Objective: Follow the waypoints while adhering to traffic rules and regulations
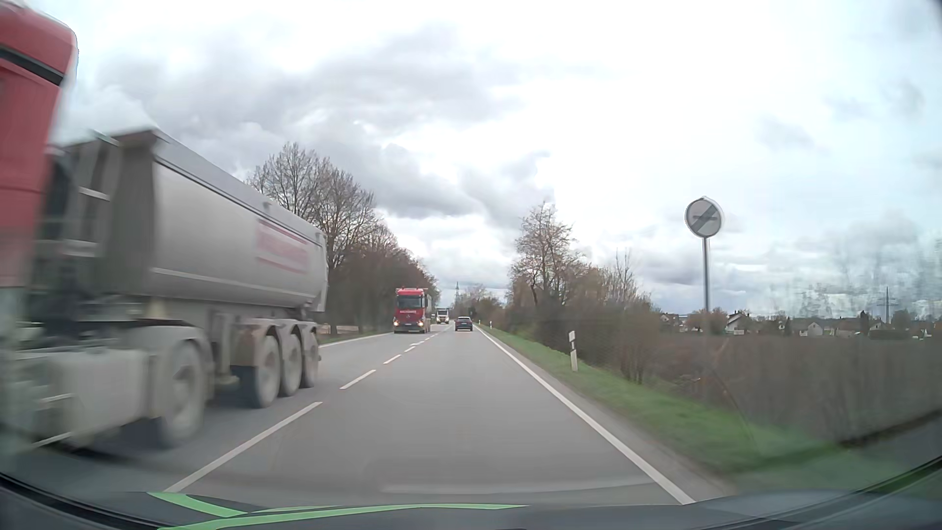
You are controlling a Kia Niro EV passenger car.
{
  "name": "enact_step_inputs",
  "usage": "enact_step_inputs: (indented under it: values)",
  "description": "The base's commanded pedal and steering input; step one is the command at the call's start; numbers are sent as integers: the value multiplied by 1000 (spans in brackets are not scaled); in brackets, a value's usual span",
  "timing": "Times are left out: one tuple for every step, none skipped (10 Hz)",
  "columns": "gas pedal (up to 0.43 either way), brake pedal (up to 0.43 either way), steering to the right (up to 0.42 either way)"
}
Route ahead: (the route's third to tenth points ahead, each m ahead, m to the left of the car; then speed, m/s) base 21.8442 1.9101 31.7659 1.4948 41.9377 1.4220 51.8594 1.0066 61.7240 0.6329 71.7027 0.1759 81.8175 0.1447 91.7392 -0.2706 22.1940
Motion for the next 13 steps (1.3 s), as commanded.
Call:
enact_step_inputs:
  values:
    - [260,0,1]
    - [260,0,1]
    - [260,0,2]
    - [260,0,1]
    - [260,0,2]
    - [260,0,1]
    - [260,0,2]
    - [260,0,1]
    - [260,0,1]
    - [260,0,1]
    - [260,0,1]
    - [260,0,1]
    - [260,0,1]
